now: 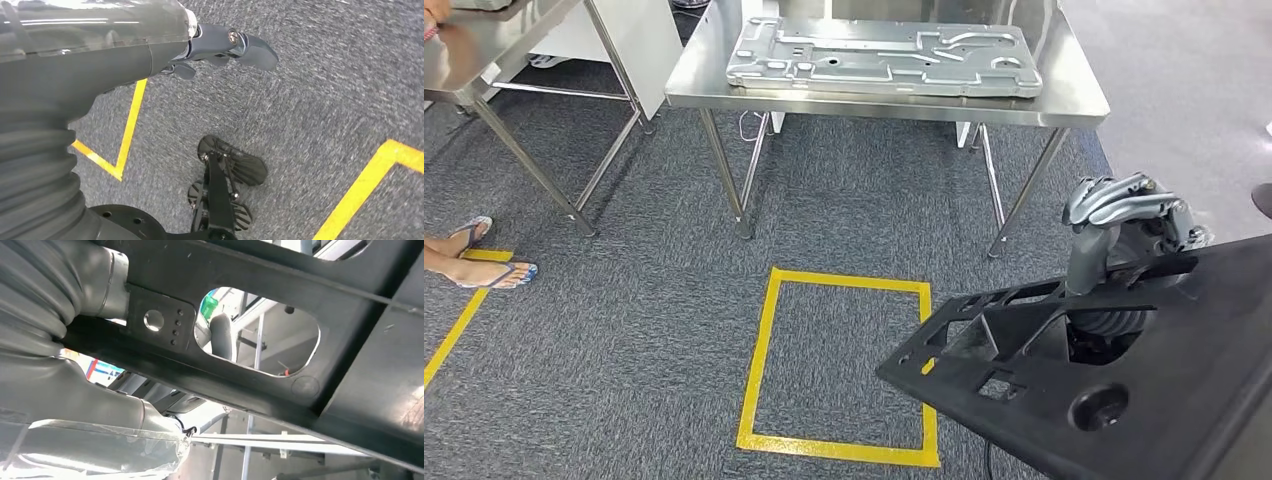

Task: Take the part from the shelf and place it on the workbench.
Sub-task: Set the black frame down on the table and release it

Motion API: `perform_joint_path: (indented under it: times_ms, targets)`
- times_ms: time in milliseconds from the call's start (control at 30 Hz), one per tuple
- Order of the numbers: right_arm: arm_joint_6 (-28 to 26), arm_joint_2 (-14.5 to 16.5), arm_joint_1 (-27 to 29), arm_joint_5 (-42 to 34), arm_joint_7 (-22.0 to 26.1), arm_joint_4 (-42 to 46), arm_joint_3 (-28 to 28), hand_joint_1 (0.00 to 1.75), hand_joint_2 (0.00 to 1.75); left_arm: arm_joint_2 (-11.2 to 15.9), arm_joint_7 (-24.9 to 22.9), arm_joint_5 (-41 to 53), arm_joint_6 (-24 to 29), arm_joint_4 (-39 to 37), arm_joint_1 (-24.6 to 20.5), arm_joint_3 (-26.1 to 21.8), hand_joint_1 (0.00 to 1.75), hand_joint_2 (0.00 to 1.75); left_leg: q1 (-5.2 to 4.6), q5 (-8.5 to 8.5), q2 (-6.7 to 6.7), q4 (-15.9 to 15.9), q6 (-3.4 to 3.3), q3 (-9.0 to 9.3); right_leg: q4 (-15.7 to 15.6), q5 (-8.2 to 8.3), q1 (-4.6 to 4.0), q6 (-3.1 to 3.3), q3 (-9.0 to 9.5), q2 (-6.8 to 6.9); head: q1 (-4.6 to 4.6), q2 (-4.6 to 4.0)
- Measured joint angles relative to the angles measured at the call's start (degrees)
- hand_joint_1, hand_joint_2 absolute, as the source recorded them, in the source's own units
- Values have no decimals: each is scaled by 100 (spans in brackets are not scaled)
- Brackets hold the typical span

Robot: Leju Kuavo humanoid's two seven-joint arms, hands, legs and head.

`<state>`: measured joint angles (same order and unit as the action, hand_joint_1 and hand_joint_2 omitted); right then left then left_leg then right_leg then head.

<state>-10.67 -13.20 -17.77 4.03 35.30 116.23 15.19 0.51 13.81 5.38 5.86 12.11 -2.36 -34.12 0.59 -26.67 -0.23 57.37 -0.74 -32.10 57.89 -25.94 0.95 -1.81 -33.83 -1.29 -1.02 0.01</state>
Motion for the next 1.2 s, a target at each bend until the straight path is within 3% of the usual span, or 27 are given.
perform_joint_path:
  times_ms: [67, 133, 167, 200, 233, 333, 400, 533, 567, 633, 667, 700, 733, 767, 800, 833, 867, 967, 1033, 1100, 1167, 1200]
  targets:
    - [21, -4, -5, 32, -26, -11, -5, 175, 175, -1, -1, 11, -2, 0, -5, 0, 0, 175, 16, 21, 18, -35, -69, 19, 402, -234, 14, -48, -182, 39, -26, 0]
    - [39, -5, 1, 55, -63, -32, -8, 175, 175, -1, -12, 15, 2, 0, -3, -1, 0, 175, 5, 9, 33, -35, -101, 21, 1188, -584, 19, -78, -578, 63, -42, -1]
    - [51, -5, 7, 60, -78, -46, -8, 175, 175, -1, -21, 15, 7, 0, -1, -1, 0, 175, -1, 1, 41, -33, -106, 24, 1514, -681, 21, -87, -755, 65, -41, -1]
    - [66, -4, 11, 62, -87, -62, -8, 175, 175, -1, -29, 15, 10, 0, 0, -2, 0, 175, -6, -10, 46, -30, -109, 32, 1645, -662, 22, -89, -839, 68, -42, -1]
    - [86, -4, 11, 63, -93, -78, -8, 175, 175, -1, -34, 15, 14, 0, 1, -2, 0, 175, -8, -25, 48, -28, -105, 50, 1528, -525, 21, -81, -798, 73, -42, -1]
    - [128, -1, -11, 64, -98, -104, -8, 175, 175, -2, -32, 19, 8, 0, -2, -4, 0, 175, -19, -94, 48, -16, -56, 125, 363, 32, -4, -9, -245, 133, -42, -1]
    - [135, 1, -34, 62, -104, -114, -7, 175, 175, -4, -23, 27, 4, 0, -5, -8, 0, 175, -30, -138, 54, -16, 5, 139, -1, 77, -45, 52, -75, 162, -39, -1]
    - [135, 13, -50, 70, -110, -114, -5, 175, 175, -3, 5, 66, -1, 8, -19, -10, 0, 175, -31, -284, 79, 81, 137, 183, -89, -6, -28, 186, 61, 124, -14, 0]
    - [134, 23, -54, 78, -110, -110, -5, 175, 175, -2, 10, 77, -3, 10, -23, -10, 0, 175, -28, -386, 77, 315, 163, 87, -119, -28, -14, 220, 130, 122, 4, 0]
    - [131, 44, -52, 96, -114, -109, -3, 175, 175, 1, 13, 102, -4, 11, -18, -10, 0, 175, -9, -640, 70, 1100, 195, -365, -132, -102, -20, 269, 227, 120, 41, -1]
    - [130, 53, -42, 105, -117, -109, -2, 175, 175, 3, 12, 110, -3, 11, -8, -11, 0, 175, -6, -707, 69, 1466, 207, -627, -130, -150, -26, 276, 271, 107, 42, -1]
    - [128, 60, -34, 112, -120, -109, -1, 175, 175, 4, 11, 118, -3, 11, 5, -11, 0, 175, -4, -668, 69, 1667, 212, -820, -129, -203, -29, 277, 327, 92, 46, -1]
    - [128, 65, -29, 117, -123, -109, 0, 175, 175, 5, 11, 124, -3, 11, 18, -11, 0, 175, -3, -500, 69, 1642, 210, -906, -129, -264, -30, 271, 399, 75, 46, -1]
    - [129, 68, -28, 123, -128, -109, 1, 175, 175, 5, 11, 128, -4, 11, 26, -11, 0, 175, -3, -225, 67, 1385, 199, -873, -129, -330, -30, 261, 488, 62, 48, -1]
    - [130, 73, -29, 128, -136, -109, 1, 175, 175, 8, 11, 133, -4, 11, 32, -11, 0, 175, -4, 81, 64, 982, 177, -763, -132, -401, -30, 247, 578, 56, 47, -1]
    - [130, 80, -30, 136, -145, -108, 1, 175, 175, 13, 11, 138, -4, 10, 37, -11, 0, 175, -20, 277, 56, 629, 149, -632, -139, -468, -35, 224, 656, 52, 44, -1]
    - [130, 87, -30, 144, -154, -105, 1, 175, 175, 17, 11, 146, -4, 10, 36, -11, 0, 175, -36, 360, 53, 345, 111, -508, -147, -523, -39, 195, 711, 46, 46, 0]
    - [126, 101, -28, 161, -166, -87, 1, 175, 175, 32, 15, 181, -4, 9, 24, -11, 0, 175, -63, 201, 48, 76, -15, -300, -105, -522, -48, 82, 780, 31, 41, 1]
    - [115, 108, -28, 174, -163, -59, 1, 175, 175, 37, 20, 203, -5, 9, 22, -11, 0, 175, -38, 137, 40, -10, -88, -157, 329, -336, -40, 21, 566, 49, 25, 0]
    - [100, 111, -21, 208, -152, -22, -1, 175, 175, 37, 21, 233, -5, 9, 21, -11, 0, 175, -21, 58, 37, -86, -137, 19, 1026, -278, -23, -2, 60, 71, 6, 0]
    - [71, 117, 6, 293, -126, 11, -2, 175, 175, 37, 16, 264, -5, 9, 25, -11, 0, 175, -16, -65, 25, -122, -151, 201, 1532, -616, -13, -22, -471, 78, -1, 0]
    - [52, 121, 22, 338, -110, 24, -2, 175, 175, 37, 12, 277, -5, 10, 29, -11, 0, 175, -14, -138, 16, -129, -145, 300, 1601, -835, -9, -39, -654, 84, -2, 0]
